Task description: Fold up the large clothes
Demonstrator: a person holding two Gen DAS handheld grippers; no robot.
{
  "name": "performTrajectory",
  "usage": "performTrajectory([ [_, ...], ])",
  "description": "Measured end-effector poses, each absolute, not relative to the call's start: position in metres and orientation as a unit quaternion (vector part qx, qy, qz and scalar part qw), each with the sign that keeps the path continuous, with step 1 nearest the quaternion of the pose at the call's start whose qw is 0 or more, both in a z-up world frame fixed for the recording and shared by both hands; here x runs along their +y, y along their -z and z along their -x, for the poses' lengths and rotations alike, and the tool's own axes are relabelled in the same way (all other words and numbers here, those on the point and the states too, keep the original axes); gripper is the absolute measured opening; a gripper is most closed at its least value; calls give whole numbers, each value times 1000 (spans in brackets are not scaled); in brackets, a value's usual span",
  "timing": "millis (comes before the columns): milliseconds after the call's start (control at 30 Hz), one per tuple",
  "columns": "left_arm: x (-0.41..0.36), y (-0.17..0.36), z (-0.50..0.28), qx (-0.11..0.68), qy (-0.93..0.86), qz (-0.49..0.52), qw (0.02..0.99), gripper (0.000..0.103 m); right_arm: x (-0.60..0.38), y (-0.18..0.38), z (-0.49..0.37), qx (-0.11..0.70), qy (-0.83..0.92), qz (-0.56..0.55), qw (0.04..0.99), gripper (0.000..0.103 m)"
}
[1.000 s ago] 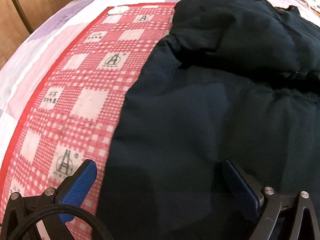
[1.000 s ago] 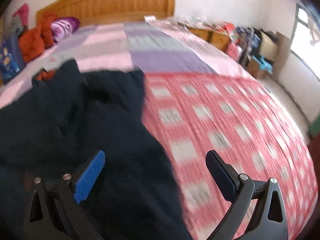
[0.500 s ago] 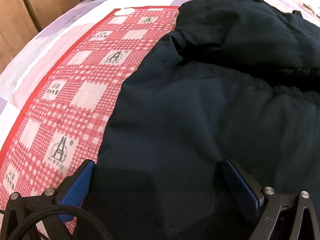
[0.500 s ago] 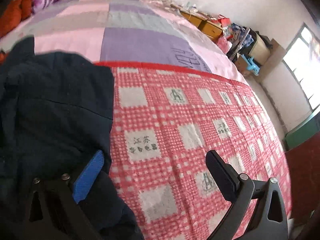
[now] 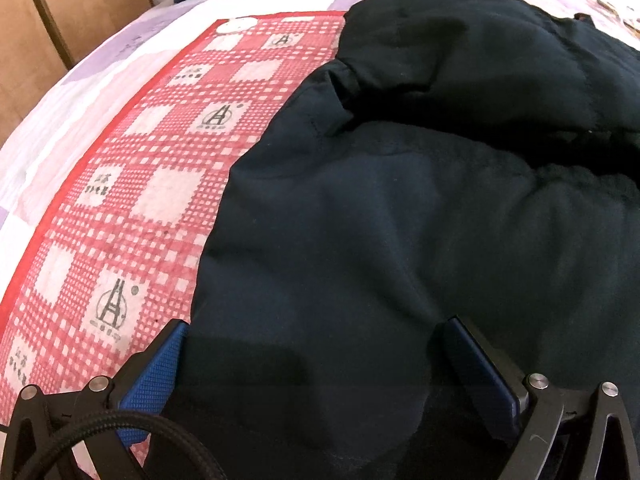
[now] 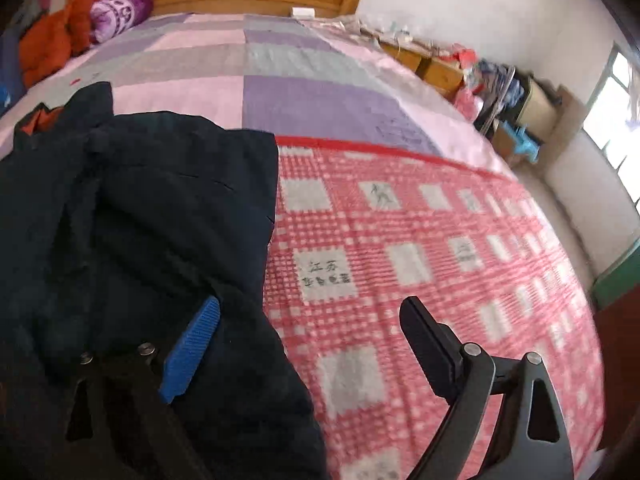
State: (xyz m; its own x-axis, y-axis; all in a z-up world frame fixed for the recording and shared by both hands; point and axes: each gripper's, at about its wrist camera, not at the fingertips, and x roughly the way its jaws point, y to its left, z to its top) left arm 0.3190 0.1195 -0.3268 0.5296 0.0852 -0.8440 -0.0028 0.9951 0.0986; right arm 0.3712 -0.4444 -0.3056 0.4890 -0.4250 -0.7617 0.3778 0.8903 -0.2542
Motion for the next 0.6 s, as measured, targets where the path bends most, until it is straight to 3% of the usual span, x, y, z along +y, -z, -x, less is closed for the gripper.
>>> performTrajectory([
  [167, 120, 326, -316, 483, -19, -41, 875, 103, -384, 279, -325, 420, 130, 20, 898, 92],
  [333, 124, 320, -304, 485, -3, -54, 873, 103, -319, 293, -261, 437, 89, 58, 893, 92],
  [433, 131, 317, -292, 491, 3, -66, 869, 103, -333, 314, -229, 483, 135, 32, 865, 92],
  [600, 143, 313, -269, 500, 10, -78, 862, 103, -353, 302, -172, 493, 188, -22, 849, 92],
])
